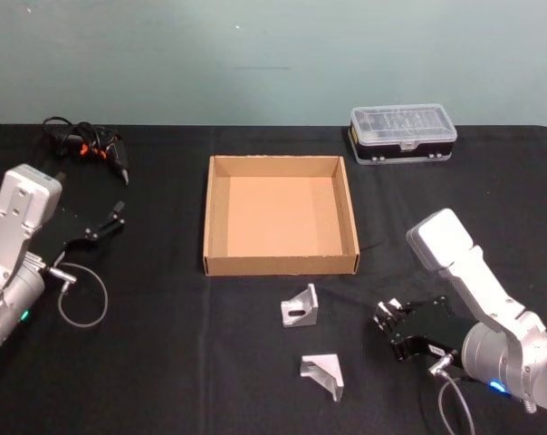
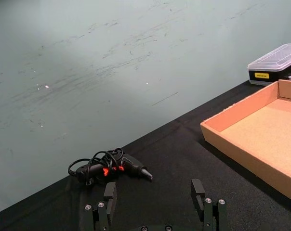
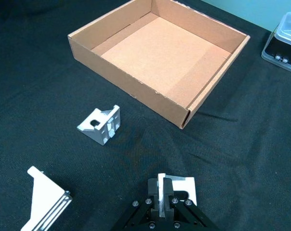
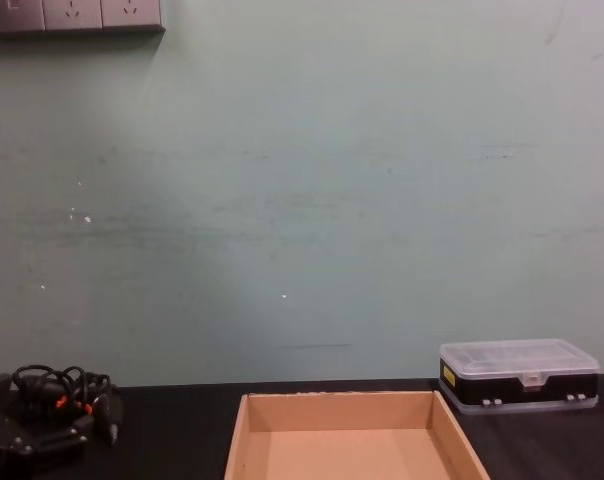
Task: Use one hand to pick up the angle iron from the table and place it into the box.
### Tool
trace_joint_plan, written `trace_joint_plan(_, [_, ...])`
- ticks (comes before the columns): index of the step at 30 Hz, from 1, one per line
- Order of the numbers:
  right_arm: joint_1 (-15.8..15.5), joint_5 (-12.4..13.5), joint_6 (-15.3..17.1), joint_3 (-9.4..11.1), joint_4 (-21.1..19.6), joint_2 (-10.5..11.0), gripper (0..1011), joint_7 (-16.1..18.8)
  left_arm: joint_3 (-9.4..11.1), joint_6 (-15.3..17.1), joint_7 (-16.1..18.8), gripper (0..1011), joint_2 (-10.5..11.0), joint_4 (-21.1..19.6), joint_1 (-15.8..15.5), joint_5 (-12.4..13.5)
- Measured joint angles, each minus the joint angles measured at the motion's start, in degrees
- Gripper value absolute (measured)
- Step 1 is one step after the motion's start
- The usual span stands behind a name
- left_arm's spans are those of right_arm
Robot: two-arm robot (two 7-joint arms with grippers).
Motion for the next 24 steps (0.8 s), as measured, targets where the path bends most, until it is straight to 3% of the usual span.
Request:
trace_joint_plan(10, [-0.20, -1.46, -3.03, 2.00, -1.71, -0.66, 58, 0.15, 0.00, 0.00, 0.00, 1011, 0.00, 0.00, 0.00, 0.00])
trace_joint_plan(19, [6.71, -3.29, -1.36, 2.12, -0.56, -3.19, 58, 2.08, 0.00, 0.00, 0.00, 1011, 0.00, 0.00, 0.00, 0.00])
trace_joint_plan(22, [9.40, -3.13, -0.85, 2.06, 1.56, -4.54, 57, 3.36, 0.00, 0.00, 0.00, 1011, 0.00, 0.00, 0.00, 0.00])
trace_joint_plan(24, [13.35, -2.50, -0.27, 1.80, 5.41, -6.85, 58, 5.25, 0.00, 0.00, 0.00, 1011, 0.00, 0.00, 0.00, 0.00])
